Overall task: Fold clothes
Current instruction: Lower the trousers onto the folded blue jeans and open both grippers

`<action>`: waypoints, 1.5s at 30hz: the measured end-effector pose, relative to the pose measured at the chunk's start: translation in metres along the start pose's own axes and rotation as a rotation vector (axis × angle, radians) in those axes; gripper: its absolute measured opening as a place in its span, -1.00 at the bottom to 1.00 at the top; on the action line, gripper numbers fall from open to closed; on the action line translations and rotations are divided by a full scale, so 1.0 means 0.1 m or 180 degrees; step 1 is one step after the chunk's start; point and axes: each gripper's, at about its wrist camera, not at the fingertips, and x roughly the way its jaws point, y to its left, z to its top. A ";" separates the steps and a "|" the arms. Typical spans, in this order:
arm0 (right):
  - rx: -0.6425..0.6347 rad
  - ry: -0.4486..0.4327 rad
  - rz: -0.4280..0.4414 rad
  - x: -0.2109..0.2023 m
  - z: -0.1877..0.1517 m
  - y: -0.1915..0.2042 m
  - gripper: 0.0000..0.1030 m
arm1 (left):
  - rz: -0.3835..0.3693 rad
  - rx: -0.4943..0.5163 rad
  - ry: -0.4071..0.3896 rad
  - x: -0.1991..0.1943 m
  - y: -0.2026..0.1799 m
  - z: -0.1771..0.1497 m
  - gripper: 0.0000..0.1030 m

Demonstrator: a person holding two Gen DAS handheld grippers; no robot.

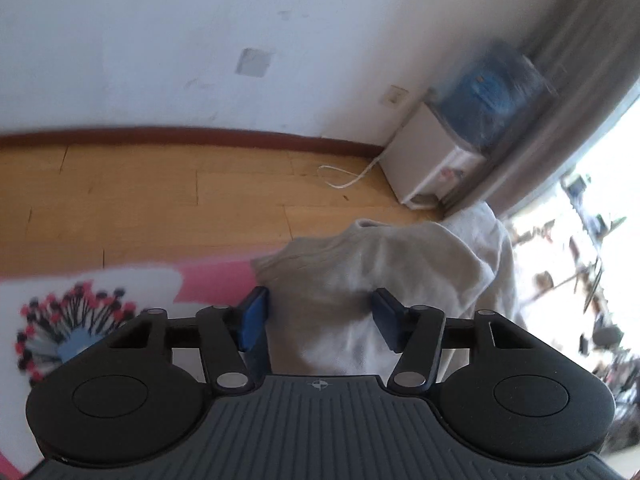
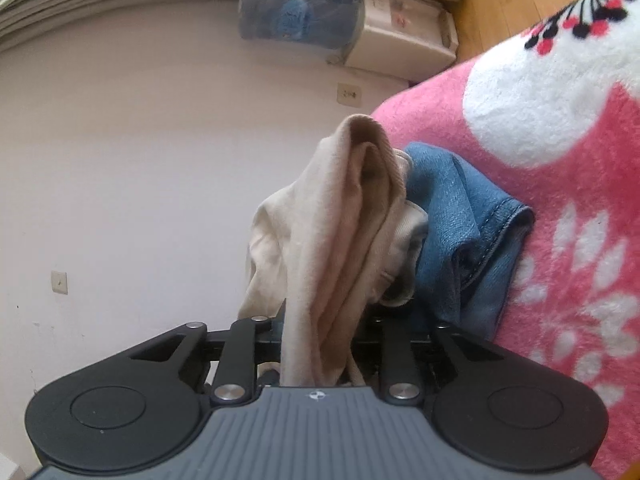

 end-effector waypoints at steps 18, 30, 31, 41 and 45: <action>-0.0304 -0.0425 -0.0107 0.15 -0.32 0.05 -0.46 | 0.0257 -0.0180 -0.0182 0.41 -0.08 0.12 0.14; -0.1980 -0.0246 -0.0502 -0.69 0.33 0.57 0.34 | 0.0355 0.0659 -0.0810 -0.37 -0.39 -0.60 0.39; -0.2251 -0.0319 -0.0511 -0.71 0.41 0.70 0.27 | 0.0362 0.0744 -0.0868 -0.44 -0.42 -0.66 0.39; -0.4847 0.1036 -0.0795 0.59 0.42 0.97 -0.67 | 0.0681 0.1087 -0.1026 -0.19 -0.79 -1.55 0.37; -0.4765 0.0988 -0.1025 0.76 0.71 1.09 -0.67 | 0.0706 0.0808 -0.1191 -0.13 -0.79 -1.62 0.37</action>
